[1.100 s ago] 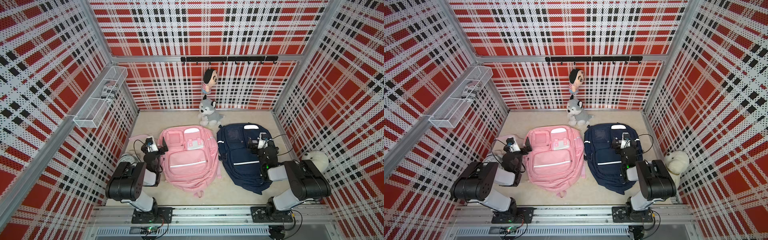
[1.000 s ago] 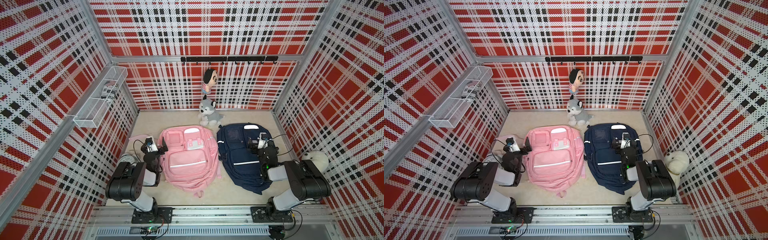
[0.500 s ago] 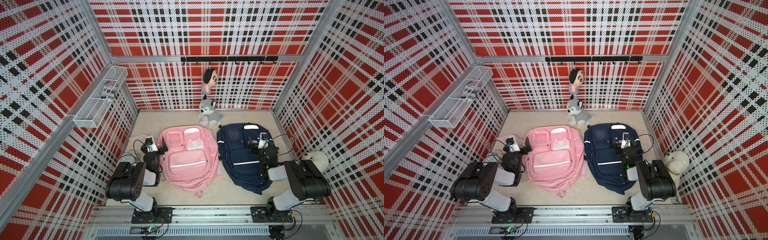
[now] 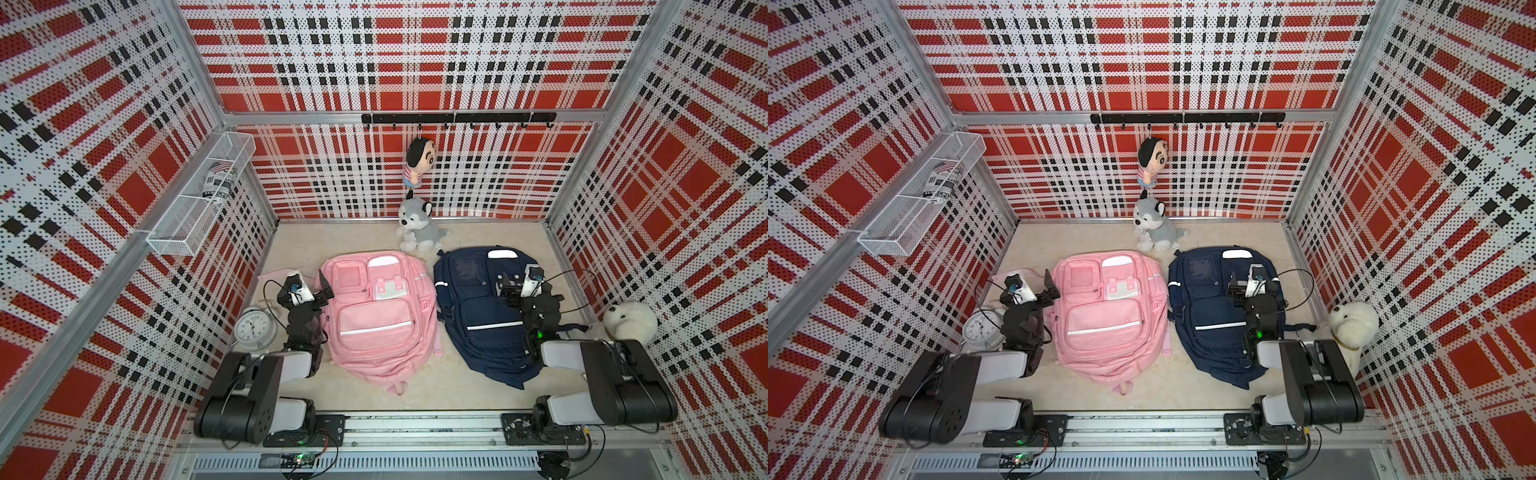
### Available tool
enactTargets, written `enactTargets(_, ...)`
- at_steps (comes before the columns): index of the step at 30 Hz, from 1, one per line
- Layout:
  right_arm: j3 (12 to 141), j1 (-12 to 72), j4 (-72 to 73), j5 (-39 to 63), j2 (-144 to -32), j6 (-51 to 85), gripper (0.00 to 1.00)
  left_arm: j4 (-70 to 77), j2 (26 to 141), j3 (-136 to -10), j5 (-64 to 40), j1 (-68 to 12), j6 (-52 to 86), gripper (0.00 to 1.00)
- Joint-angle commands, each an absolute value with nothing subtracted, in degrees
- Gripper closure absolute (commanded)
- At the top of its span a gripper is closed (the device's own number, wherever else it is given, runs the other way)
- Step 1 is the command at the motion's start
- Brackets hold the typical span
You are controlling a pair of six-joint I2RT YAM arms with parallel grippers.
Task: Zip up the backpack
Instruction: Adjust the backpack at the center of the board.
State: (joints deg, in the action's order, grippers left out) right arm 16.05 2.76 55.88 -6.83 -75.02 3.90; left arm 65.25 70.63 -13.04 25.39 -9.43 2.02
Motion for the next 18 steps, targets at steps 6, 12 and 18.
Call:
enactTargets(6, 28.17, 4.85, 28.14, 9.80, -65.27, 13.28, 0.15, 44.68, 57.37, -20.47, 32.94, -23.47, 2.06, 0.02)
enactTargets(12, 38.42, 13.74, 13.30, 6.91, -71.93, 13.62, 0.15, 38.33, 62.36, -27.85, 30.61, -34.70, 1.30, 0.02)
enactTargets(18, 36.68, 14.94, 12.14, 5.76, -73.23, 19.27, 0.16, 38.41, 71.45, -35.36, 22.71, -43.24, 6.57, 0.02)
